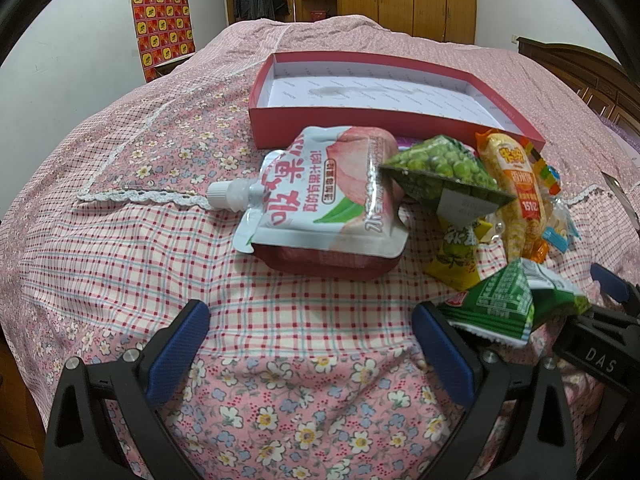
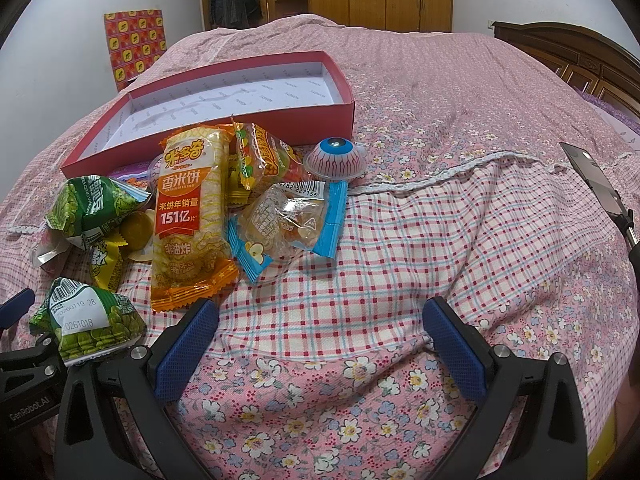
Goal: Organize snacks
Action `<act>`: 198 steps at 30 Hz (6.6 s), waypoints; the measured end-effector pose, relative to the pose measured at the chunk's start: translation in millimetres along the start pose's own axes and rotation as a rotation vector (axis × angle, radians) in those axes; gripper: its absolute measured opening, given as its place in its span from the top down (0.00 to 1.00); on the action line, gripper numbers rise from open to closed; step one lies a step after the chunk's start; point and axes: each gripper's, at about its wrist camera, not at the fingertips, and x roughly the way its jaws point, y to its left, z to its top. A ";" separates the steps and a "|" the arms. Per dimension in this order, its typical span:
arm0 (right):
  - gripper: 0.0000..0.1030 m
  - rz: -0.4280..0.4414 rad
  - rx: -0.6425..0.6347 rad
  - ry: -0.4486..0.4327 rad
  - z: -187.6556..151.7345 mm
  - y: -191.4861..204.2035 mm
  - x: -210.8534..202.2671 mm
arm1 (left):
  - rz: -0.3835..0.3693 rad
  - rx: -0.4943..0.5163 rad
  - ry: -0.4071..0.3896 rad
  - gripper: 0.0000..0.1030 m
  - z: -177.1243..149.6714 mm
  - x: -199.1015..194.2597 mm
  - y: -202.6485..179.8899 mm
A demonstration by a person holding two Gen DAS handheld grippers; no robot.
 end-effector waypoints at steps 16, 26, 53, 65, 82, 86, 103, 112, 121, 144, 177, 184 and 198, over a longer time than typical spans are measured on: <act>0.00 0.000 0.000 0.000 0.4 1.8 -3.0 | 0.001 0.001 -0.002 0.00 0.2 -0.2 -0.2; 0.00 -0.002 -0.001 0.000 0.4 0.1 0.6 | 0.000 0.000 -0.003 0.00 -1.6 -2.9 -1.9; 0.04 0.160 0.037 -0.035 22.0 -20.1 -41.6 | -0.085 -0.020 -0.081 0.05 0.8 -68.0 20.3; 0.21 0.239 -0.108 -0.007 49.1 -16.8 -36.0 | -0.162 -0.079 -0.002 0.07 38.5 -48.3 28.8; 0.30 0.286 -0.158 0.062 50.4 -5.3 2.7 | -0.094 -0.071 0.043 0.19 47.3 1.6 31.1; 0.30 0.294 -0.140 0.068 50.0 -7.4 3.6 | -0.106 -0.078 0.032 0.19 47.9 -0.8 33.0; 0.71 0.301 -0.085 0.075 41.4 -24.2 -17.6 | -0.132 -0.057 -0.028 0.20 39.3 -42.7 33.3; 0.75 0.299 -0.077 0.036 36.1 -30.2 -47.7 | -0.141 -0.053 -0.077 0.20 35.7 -74.0 33.1; 0.76 0.320 -0.089 -0.030 35.1 -27.0 -88.5 | -0.153 -0.046 -0.103 0.20 36.5 -104.1 29.5; 0.76 0.363 -0.188 -0.041 70.9 -0.6 -91.6 | -0.193 -0.018 -0.075 0.20 81.6 -88.9 15.9; 0.76 0.357 -0.143 0.019 163.3 6.4 4.4 | -0.169 0.021 0.017 0.20 169.4 16.2 -13.6; 0.76 0.376 -0.105 0.035 176.1 2.6 29.9 | -0.135 0.006 0.046 0.20 175.0 43.3 -8.6; 0.75 0.396 -0.082 0.068 190.1 6.9 82.3 | -0.087 -0.018 0.082 0.19 183.0 87.1 -1.5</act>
